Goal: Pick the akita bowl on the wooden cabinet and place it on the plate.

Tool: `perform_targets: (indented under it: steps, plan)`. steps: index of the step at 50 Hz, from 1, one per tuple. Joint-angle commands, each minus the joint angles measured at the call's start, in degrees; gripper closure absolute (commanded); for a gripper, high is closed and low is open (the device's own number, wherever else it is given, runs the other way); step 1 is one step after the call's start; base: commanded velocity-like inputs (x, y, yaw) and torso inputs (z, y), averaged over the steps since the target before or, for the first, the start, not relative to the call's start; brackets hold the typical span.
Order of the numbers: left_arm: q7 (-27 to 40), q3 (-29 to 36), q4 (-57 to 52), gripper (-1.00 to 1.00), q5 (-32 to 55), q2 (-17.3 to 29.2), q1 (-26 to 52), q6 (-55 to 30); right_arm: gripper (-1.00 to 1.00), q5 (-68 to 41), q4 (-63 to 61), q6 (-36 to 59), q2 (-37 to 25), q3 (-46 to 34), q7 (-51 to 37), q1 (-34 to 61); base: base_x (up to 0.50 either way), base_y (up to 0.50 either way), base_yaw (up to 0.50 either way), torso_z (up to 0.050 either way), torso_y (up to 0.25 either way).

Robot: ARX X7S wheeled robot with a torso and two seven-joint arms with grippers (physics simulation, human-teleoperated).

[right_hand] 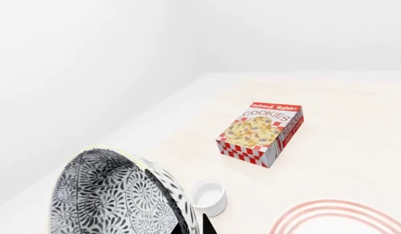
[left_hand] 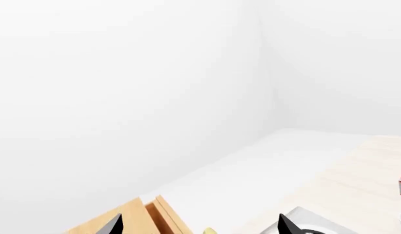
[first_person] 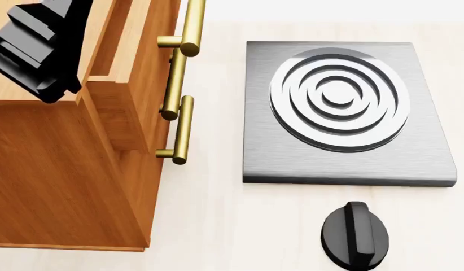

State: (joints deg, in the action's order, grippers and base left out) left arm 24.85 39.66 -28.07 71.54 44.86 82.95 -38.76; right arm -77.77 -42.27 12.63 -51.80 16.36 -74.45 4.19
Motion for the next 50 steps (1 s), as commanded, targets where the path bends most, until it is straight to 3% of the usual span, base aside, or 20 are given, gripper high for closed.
perform_targets:
  steps: [1,21,50]
  plan:
    - [-0.08,0.01,0.06,-1.0,-0.28,0.09,-0.69,0.44,1.0,0.51,1.23,-1.23,1.36,3.48,0.71,-3.08,0.0,0.0,0.0,0.0,0.0]
    - [-0.16,0.01,0.15,-1.0,-0.21,0.23,-1.16,0.58,1.0,0.55,4.64,-2.69,3.49,8.54,2.5,-8.04,0.0,0.0,0.0,0.001,0.001]
    - [-0.72,0.15,0.5,-1.0,-1.14,0.3,-3.02,1.86,1.0,0.96,12.36,-0.55,1.85,7.58,2.18,-6.45,0.0,0.0,0.0,0.0,0.0]
